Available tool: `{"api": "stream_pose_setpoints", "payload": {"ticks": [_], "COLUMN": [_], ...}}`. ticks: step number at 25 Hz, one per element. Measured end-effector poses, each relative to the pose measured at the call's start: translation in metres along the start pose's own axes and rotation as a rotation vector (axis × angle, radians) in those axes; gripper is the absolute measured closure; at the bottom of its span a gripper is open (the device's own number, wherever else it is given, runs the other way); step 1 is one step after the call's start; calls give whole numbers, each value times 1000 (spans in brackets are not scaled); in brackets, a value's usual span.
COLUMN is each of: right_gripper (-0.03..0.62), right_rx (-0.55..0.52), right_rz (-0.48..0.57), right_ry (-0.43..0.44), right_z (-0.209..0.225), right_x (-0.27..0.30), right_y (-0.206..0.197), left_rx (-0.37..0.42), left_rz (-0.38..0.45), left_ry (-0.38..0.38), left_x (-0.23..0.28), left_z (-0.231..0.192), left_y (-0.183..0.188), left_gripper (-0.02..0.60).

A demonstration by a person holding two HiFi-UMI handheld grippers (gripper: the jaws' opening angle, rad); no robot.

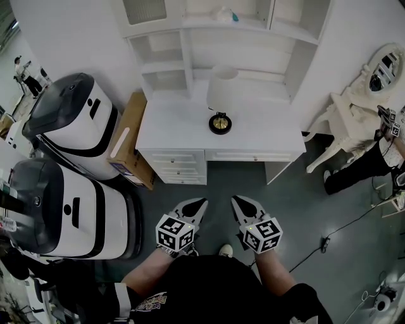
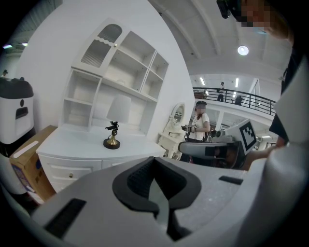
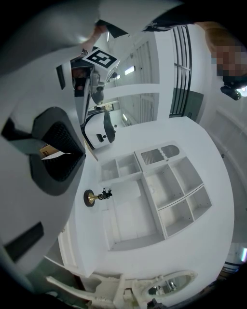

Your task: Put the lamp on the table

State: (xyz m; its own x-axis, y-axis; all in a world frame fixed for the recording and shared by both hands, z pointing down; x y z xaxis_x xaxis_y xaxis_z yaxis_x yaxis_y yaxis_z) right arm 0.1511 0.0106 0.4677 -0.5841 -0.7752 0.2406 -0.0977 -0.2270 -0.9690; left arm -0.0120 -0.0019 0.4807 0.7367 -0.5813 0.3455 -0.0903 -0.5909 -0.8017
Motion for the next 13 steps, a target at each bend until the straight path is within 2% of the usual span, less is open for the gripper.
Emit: {"api": "stream_pose_setpoints", "payload": {"ticks": [13], "right_gripper": [569], "right_rx": [-5], "right_rz": [2], "right_ry": [5], "right_z": [-1], "right_x": [6], "right_y": [2], "left_rx": [8], "left_rz": [-2], "left_ry": [-1], "left_x": [-1], "left_z": [-4], "left_y": [3], "left_gripper": [575]}}
Point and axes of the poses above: the fingertips, and each gripper's own axes: x forward along the fingers, z to its right, y out of its top, the point moved 6 cm from there along -x, backward along the fingers, and after that the axes turned 13 degrees about -x, right-handed, at the moved point
